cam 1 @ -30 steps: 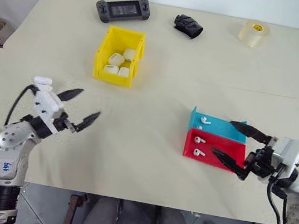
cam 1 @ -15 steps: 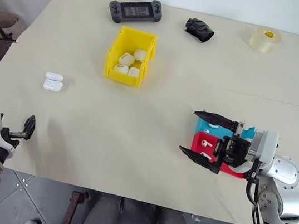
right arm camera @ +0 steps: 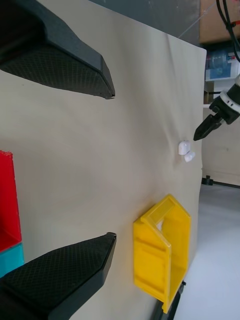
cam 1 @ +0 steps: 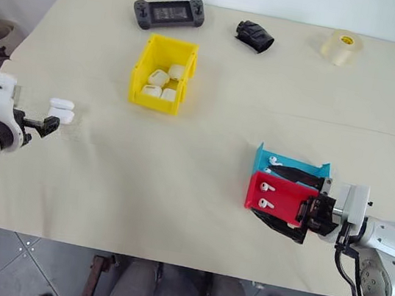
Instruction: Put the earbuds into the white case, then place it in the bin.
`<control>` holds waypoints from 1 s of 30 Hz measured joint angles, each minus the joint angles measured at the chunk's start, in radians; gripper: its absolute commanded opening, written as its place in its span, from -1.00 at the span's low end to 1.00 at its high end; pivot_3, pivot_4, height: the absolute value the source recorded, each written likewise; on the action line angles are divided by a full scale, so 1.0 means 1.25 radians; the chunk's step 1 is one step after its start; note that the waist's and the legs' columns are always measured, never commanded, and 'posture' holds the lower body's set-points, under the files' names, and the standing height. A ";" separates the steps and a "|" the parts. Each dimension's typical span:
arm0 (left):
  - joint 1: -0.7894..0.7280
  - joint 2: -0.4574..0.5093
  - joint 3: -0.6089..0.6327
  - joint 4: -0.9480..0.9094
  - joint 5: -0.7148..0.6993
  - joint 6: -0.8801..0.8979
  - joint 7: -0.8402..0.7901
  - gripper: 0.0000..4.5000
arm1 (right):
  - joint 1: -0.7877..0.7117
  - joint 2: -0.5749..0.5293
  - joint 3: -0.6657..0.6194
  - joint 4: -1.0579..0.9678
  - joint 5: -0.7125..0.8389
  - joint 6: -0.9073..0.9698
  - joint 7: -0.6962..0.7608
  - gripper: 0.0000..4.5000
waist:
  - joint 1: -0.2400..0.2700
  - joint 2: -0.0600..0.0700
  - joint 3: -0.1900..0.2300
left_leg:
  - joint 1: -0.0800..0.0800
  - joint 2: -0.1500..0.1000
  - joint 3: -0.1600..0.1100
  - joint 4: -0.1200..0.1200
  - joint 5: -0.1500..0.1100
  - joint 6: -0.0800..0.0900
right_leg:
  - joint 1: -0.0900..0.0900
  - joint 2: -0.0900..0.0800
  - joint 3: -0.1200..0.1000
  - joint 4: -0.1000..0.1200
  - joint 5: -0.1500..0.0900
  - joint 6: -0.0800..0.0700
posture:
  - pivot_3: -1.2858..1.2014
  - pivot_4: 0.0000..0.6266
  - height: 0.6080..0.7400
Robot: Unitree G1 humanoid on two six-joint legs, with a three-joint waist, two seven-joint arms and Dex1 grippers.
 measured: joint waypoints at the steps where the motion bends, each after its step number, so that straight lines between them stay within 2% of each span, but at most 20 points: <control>1: -0.036 0.008 -0.024 0.030 0.003 0.023 -0.004 0.99 | 0.001 0.001 0.001 -0.004 0.000 0.001 -0.003 1.00 | 0.000 0.000 0.000 | 0.000 0.000 0.000 0.000 0.000 0.000 | 0.000 0.000 0.000 0.000 0.000 0.000 | 0.03 -0.52 1.00; 7: -0.228 0.038 -0.166 0.219 0.046 0.090 -0.052 0.99 | 0.012 0.015 0.019 -0.032 0.001 0.005 -0.028 1.00 | -0.008 0.000 0.000 | 0.000 -0.001 0.000 0.000 0.000 0.000 | -0.002 0.000 0.000 0.004 0.000 0.000 | 0.03 -0.52 1.00; 16: -0.353 0.042 -0.282 0.435 0.122 0.030 -0.145 0.99 | 0.017 0.021 0.028 -0.038 0.001 0.008 -0.049 1.00 | -0.009 -0.001 0.000 | -0.001 -0.002 0.001 0.002 0.000 0.000 | -0.003 0.000 -0.001 0.006 0.000 0.000 | 0.03 -0.52 1.00; 21: -0.409 0.040 -0.299 0.550 0.156 -0.006 -0.174 0.99 | 0.026 0.029 0.028 -0.047 -0.008 0.005 -0.068 1.00 | -0.009 -0.001 0.001 | -0.002 -0.002 0.001 0.002 0.000 0.000 | -0.004 0.000 -0.001 0.007 0.000 0.000 | 0.03 -0.52 1.00; 28: -0.431 0.024 -0.321 0.627 0.194 -0.053 -0.216 0.99 | 0.032 0.030 0.028 -0.056 -0.010 0.001 -0.079 1.00 | -0.009 -0.002 0.001 | -0.002 -0.002 0.001 0.002 0.000 0.000 | -0.004 0.000 -0.001 0.008 0.000 0.000 | 0.03 -0.52 1.00; 30: -0.441 0.024 -0.327 0.650 0.204 -0.060 -0.230 0.81 | 0.032 0.030 0.028 -0.056 -0.011 0.001 -0.081 1.00 | -0.009 -0.002 0.001 | -0.002 -0.002 0.001 0.003 0.000 0.000 | -0.004 0.000 -0.001 0.008 0.000 0.000 | 0.03 -0.52 1.00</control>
